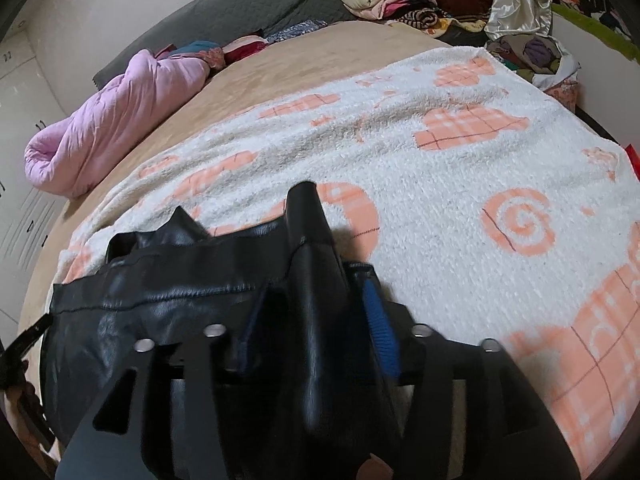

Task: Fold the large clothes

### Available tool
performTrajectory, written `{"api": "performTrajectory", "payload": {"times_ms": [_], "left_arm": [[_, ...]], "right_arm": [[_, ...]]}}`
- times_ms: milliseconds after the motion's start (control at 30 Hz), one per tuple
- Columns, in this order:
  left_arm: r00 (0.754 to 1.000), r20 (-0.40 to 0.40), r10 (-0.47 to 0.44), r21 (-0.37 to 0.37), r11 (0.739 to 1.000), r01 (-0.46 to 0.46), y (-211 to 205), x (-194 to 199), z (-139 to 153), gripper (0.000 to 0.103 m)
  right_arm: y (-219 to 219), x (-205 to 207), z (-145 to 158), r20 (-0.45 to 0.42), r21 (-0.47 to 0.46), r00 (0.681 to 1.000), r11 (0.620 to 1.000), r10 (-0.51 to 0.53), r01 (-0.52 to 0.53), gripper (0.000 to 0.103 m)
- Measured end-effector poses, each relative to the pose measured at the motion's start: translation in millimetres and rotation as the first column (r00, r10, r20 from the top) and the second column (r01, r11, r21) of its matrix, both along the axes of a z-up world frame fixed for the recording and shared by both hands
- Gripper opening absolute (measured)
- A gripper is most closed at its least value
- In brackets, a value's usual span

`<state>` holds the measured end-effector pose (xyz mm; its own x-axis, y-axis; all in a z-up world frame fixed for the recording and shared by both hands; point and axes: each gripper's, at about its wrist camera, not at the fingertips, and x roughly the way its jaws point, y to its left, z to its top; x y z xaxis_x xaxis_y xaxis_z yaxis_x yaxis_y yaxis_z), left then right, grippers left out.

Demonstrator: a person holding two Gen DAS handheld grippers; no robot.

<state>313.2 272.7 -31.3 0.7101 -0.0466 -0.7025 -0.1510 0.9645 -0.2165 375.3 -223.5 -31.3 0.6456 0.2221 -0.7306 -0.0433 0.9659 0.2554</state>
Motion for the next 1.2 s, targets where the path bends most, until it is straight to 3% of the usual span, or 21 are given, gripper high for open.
{"api": "performTrajectory", "payload": {"times_ms": [200,333,400,467,600,733,900,1200], "left_arm": [[1.000,0.010,0.010,-0.013,1.000,-0.010,4,-7,9,0.045],[0.999,0.040,0.019,-0.028,0.999,-0.017,7,-15,21,0.064],[0.998,0.057,0.024,-0.049,0.999,-0.021,9,-22,29,0.066],[0.997,0.065,0.032,-0.070,0.997,-0.027,12,-29,33,0.081],[0.997,0.066,0.029,-0.127,0.992,-0.020,18,-43,34,0.091],[0.999,0.038,0.019,-0.164,0.986,-0.013,22,-50,23,0.093],[1.000,0.006,-0.015,-0.282,0.959,0.016,21,-61,8,0.093],[0.997,-0.039,-0.062,-0.299,0.953,0.048,0,-79,-10,0.093]], "right_arm": [[-8,-19,5,-0.002,0.024,1.000,1.000,-0.002,0.002,0.082],[-16,-34,10,0.001,0.057,1.000,0.998,0.007,-0.007,0.086],[-20,-42,13,0.006,0.069,1.000,0.997,0.015,-0.015,0.088],[-21,-50,16,0.011,0.072,1.000,0.997,0.025,-0.026,0.088],[-23,-66,20,0.013,0.082,0.998,0.994,0.065,-0.066,0.092],[-25,-80,18,0.009,0.093,0.996,0.992,0.089,-0.089,0.092],[-30,-92,7,-0.017,0.119,0.995,0.988,0.101,-0.099,0.092],[-36,-103,-11,-0.062,0.164,0.990,0.980,0.125,-0.113,0.092]]}}
